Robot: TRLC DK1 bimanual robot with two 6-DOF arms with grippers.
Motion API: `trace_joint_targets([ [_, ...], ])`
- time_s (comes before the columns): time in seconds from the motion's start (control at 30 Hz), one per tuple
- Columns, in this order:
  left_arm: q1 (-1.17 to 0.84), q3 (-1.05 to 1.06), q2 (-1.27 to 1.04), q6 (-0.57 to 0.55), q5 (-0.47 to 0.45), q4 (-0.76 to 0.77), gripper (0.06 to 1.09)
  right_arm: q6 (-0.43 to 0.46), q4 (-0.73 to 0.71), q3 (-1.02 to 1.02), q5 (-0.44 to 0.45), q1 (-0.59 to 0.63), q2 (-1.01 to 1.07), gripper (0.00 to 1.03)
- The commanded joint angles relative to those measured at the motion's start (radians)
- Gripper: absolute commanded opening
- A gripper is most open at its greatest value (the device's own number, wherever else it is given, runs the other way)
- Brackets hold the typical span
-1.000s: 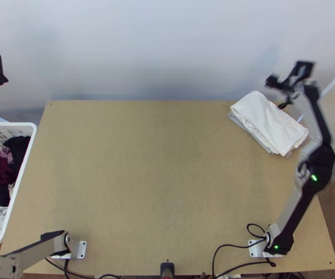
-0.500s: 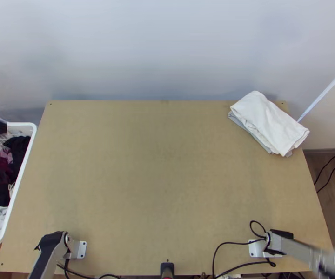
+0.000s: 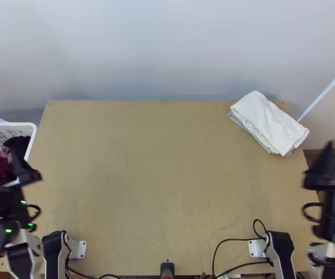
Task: Fold the t-shirt
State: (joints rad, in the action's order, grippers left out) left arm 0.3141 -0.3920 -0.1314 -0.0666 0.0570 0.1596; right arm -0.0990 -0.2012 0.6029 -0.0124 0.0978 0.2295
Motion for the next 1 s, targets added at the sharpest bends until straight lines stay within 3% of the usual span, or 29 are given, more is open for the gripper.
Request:
trace_joint_targets([
  [0.0, -0.043, 0.133, 0.116, 0.010, -0.019, 0.012, 1.04, 0.035, -0.018, -0.181, 0.000, -0.013, -0.093, 0.99],
  [0.23, -0.038, 0.239, 0.133, 0.017, -0.008, -0.095, 1.04, 0.061, -0.052, -0.457, 0.005, -0.109, -0.236, 0.99],
  [0.43, -0.050, 0.321, 0.133, -0.035, -0.009, -0.187, 1.04, 0.061, 0.040, -0.600, 0.011, -0.113, -0.236, 0.99],
  [0.53, -0.063, 0.349, 0.133, -0.050, -0.011, -0.224, 1.04, 0.055, 0.214, -0.594, 0.012, -0.110, -0.234, 0.99],
  [0.73, -0.072, 0.337, 0.130, -0.099, -0.017, -0.330, 1.04, 0.056, 0.215, -0.594, 0.020, -0.112, -0.231, 0.99],
  [0.97, -0.061, 0.335, 0.131, -0.073, -0.017, -0.336, 1.04, 0.058, 0.215, -0.594, 0.020, -0.112, -0.231, 0.99],
])
